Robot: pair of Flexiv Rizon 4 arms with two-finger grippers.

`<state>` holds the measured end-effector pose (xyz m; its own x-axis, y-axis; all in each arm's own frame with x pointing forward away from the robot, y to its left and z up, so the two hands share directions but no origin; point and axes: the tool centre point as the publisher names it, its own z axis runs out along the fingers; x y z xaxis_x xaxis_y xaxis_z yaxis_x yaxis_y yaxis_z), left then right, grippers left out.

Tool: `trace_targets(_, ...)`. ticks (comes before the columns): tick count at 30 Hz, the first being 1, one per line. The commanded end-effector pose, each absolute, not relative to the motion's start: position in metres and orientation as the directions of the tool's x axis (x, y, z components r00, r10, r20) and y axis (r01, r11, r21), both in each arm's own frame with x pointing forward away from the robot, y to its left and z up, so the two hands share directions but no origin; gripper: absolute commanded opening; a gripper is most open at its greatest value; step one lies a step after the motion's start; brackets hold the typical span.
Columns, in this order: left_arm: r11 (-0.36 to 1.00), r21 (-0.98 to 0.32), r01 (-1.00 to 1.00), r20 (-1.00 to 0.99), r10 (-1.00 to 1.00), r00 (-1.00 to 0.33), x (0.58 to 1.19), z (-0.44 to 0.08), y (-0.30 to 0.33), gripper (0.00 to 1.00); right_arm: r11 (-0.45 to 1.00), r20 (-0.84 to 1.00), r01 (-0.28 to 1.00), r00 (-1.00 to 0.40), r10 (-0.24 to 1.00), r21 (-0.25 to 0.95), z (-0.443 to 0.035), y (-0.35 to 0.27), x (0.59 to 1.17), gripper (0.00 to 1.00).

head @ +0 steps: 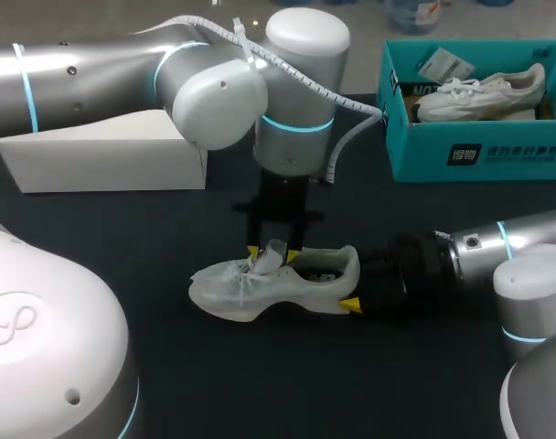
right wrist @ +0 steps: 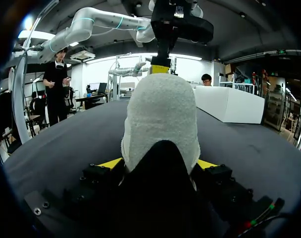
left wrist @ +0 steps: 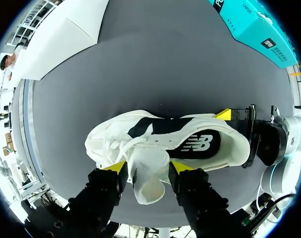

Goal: Take the shoe out of the shoebox, open the shoe tongue, remove and reinsert the insole, then place the shoe into the shoebox

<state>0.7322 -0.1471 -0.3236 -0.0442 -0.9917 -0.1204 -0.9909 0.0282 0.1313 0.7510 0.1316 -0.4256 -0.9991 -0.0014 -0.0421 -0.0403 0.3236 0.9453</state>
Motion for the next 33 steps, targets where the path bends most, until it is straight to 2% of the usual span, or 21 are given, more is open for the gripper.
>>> trace_targets(1, 0.027, 0.122, -0.992, -0.103, -0.994, -0.040, 0.731, -0.318, -0.134, 0.00, 0.327, -0.041, -0.039, -0.999, 0.000, 0.944, -0.430, 0.135, 0.748, 0.00)
trace_targets(16, 0.029, 0.090, -0.996, -0.073, -0.997, -0.036, 0.744, -0.299, -0.106, 0.00, 0.327, -0.041, -0.039, -0.999, 0.000, 0.944, -0.430, 0.135, 0.748, 0.00)
trace_targets(33, -0.009, 0.135, -0.991, -0.092, -0.996, -0.003, 0.753, -0.320, -0.068, 0.00, 0.327, -0.041, -0.039, -0.999, 0.000, 0.944, -0.430, 0.135, 0.748, 0.00)
